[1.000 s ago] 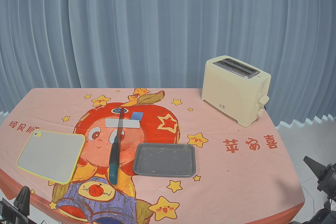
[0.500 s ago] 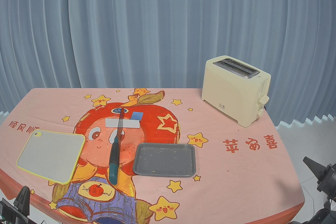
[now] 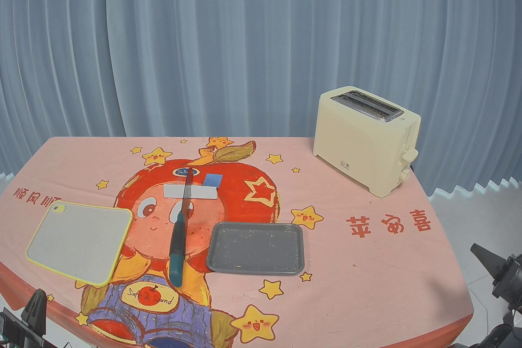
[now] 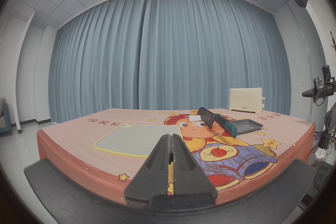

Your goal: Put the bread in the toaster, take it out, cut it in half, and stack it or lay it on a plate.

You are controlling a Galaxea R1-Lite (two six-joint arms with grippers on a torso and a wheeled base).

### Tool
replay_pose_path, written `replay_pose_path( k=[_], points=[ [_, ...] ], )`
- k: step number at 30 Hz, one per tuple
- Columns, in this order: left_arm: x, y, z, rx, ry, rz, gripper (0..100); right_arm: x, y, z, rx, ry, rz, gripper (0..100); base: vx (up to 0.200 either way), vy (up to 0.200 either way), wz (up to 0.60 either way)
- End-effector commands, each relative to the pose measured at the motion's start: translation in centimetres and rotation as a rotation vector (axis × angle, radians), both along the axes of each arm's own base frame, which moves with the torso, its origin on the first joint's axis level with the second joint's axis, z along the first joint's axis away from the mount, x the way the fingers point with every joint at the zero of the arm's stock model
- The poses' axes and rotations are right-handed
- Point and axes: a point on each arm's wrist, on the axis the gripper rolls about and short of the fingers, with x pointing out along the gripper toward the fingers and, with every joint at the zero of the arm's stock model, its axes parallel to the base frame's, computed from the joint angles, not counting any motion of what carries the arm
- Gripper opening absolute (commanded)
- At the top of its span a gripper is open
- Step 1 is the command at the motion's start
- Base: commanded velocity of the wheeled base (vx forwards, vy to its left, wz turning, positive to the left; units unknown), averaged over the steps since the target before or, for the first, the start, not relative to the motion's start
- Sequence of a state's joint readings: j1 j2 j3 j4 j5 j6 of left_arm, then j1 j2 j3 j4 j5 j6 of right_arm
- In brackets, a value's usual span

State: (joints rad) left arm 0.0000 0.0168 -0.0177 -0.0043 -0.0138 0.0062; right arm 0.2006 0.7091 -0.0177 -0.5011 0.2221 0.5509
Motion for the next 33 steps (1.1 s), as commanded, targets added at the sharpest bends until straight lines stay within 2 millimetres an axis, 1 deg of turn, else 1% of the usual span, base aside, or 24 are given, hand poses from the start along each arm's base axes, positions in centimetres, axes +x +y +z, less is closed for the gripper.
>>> replay_pose_path(
  k=[1, 4, 8, 13, 15, 18, 20, 25, 28, 33],
  points=[
    [0.1, 0.0, -0.5, 0.000, 0.008, 0.000, 0, -0.2, 0.0, -0.5, -0.005, 0.009, 0.000, 0, 0.000, 0.000, 0.00],
    [0.1, 0.0, -0.5, 0.000, 0.008, 0.000, 0, -0.3, 0.0, -0.5, -0.031, 0.000, 0.016, 0, 0.000, 0.000, 0.00],
    [0.1, 0.0, -0.5, 0.000, 0.008, 0.000, 0, -0.4, 0.1, -1.1, -0.064, 0.046, 0.047, 0, 0.000, 0.000, 0.00],
    [0.1, 0.0, -0.5, 0.000, 0.008, 0.000, 0, -0.3, 0.1, -0.5, -0.072, 0.005, 0.049, 0, 0.000, 0.000, 0.00],
    [0.1, 0.0, -0.5, 0.000, 0.008, 0.000, 0, 0.2, 0.2, 0.4, -0.071, -0.002, 0.048, 0, 0.000, 0.000, 0.00],
    [0.1, 0.0, -0.5, 0.000, 0.008, 0.000, 0, 1.4, 0.5, 0.8, -0.104, 0.028, 0.052, 0, 0.000, 0.000, 0.00],
    [0.1, 0.0, -0.5, 0.000, 0.008, 0.000, 0, 2.1, 0.6, 0.7, -0.133, 0.060, 0.061, 0, 0.000, 0.000, 0.00],
    [0.1, 0.0, -0.5, 0.000, 0.008, 0.000, 0, 3.3, 1.0, -0.9, -0.224, 0.163, 0.101, 0, 0.000, 0.000, 0.00],
    [0.1, 0.0, -0.5, 0.000, 0.008, 0.000, 0, 3.6, 1.1, -0.6, -0.231, 0.147, 0.108, 0, 0.000, 0.000, 0.00],
    [0.1, 0.0, -0.5, 0.000, 0.008, 0.000, 0, 3.2, 1.2, -0.4, -0.228, 0.121, 0.135, 0, 0.000, 0.000, 0.00]
  ],
)
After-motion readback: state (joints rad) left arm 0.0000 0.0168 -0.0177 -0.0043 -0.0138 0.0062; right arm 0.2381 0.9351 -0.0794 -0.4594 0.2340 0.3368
